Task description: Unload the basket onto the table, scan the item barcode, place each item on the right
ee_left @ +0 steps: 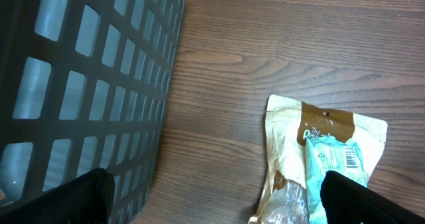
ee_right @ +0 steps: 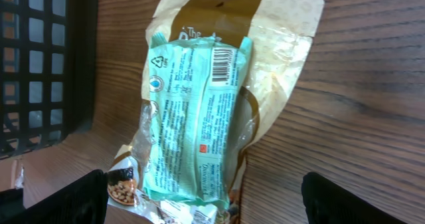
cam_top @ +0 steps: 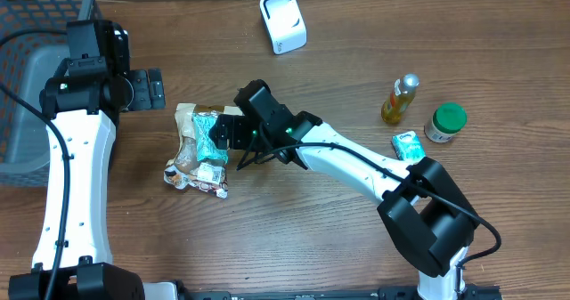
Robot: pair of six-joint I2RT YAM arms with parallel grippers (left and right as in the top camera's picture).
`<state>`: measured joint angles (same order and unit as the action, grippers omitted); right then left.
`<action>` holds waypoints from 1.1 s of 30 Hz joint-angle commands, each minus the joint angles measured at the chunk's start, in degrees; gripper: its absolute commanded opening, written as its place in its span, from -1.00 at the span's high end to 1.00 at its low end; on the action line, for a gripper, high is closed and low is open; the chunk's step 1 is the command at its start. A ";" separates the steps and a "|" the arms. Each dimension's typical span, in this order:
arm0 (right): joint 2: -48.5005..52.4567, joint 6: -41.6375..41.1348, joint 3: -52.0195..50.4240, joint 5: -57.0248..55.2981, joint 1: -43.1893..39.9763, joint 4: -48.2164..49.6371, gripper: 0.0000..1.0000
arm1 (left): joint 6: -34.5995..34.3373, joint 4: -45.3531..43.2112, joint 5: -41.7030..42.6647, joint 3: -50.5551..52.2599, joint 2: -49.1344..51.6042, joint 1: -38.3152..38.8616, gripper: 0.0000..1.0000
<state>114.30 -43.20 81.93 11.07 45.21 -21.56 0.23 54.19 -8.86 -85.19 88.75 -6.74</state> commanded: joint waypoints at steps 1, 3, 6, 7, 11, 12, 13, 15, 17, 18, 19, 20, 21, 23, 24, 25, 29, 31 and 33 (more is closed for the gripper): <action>-2.25 1.97 -0.24 -0.31 -1.33 -0.83 -0.80 | 1.07 -0.22 -0.31 -1.27 -0.87 0.39 -1.00; -5.40 4.81 0.28 0.09 -1.57 -4.24 -0.86 | 1.07 -0.20 -0.31 -1.27 -0.87 0.39 -0.99; -11.19 7.26 1.09 -1.31 -1.57 -12.09 -0.92 | 1.07 -0.22 -0.28 -1.27 -0.87 0.39 -0.99; -14.32 7.74 1.42 -2.80 -1.60 -16.39 -0.97 | 1.07 -0.22 -0.28 -1.27 -0.87 0.39 -0.99; -23.89 7.72 1.46 -10.91 -2.97 -29.70 -1.00 | 1.07 -0.22 -0.31 -1.27 -0.87 0.39 -1.00; -26.14 7.72 1.44 -13.46 -3.50 -33.09 -1.00 | 1.07 -0.22 -0.31 -1.27 -0.87 0.39 -0.99; -28.37 7.69 1.44 -16.76 -4.15 -36.72 -1.00 | 1.07 -0.22 -0.31 -1.27 -0.87 0.39 -0.99; -32.26 7.67 1.44 -23.45 -5.57 -42.42 -1.00 | 1.07 -0.22 -0.31 -1.27 -0.87 0.39 -1.00; -35.50 7.63 1.44 -29.53 -7.15 -46.62 -1.00 | 1.07 -0.22 -0.28 -1.27 -0.87 0.39 -0.99; -36.89 7.50 1.44 -31.71 -8.17 -48.26 -1.00 | 1.07 -0.22 -0.28 -1.27 -0.87 0.39 -0.99; -38.07 7.26 1.44 -33.22 -9.46 -49.59 -1.00 | 1.07 -0.22 -0.31 -1.27 -0.87 0.39 -0.99; -39.12 7.21 1.44 -33.75 -11.04 -50.71 -1.00 | 1.07 -0.22 -0.31 -1.27 -0.87 0.39 -1.00; -39.80 7.21 1.44 -33.70 -12.50 -51.43 -1.00 | 1.07 -0.22 -0.31 -1.27 -0.87 0.39 -1.00; -40.81 6.58 1.44 -33.29 -16.04 -53.35 -1.00 | 1.07 -0.22 -0.31 -1.27 -0.87 0.39 -1.00; -40.96 5.95 1.42 -33.11 -17.51 -54.47 -1.00 | 1.07 -0.22 -0.31 -1.27 -0.87 0.39 -0.99; -40.96 5.51 1.42 -33.05 -18.82 -55.28 -1.00 | 1.07 -0.22 -0.31 -1.27 -0.87 0.39 -0.99; -40.65 5.53 1.36 -32.87 -20.96 -55.25 -1.00 | 1.07 -0.22 -0.31 -1.27 -0.87 0.39 -1.00; -40.65 5.53 1.36 -32.87 -20.96 -55.28 -1.00 | 1.07 -0.22 -0.31 -1.27 -0.87 0.39 -0.99; -40.65 5.53 1.36 -32.87 -20.96 -55.28 -1.00 | 1.07 -0.22 -0.31 -1.27 -0.87 0.39 -0.99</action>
<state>74.41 -37.23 82.72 -20.78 24.40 -77.03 0.23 54.17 -8.86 -85.19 88.75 -6.74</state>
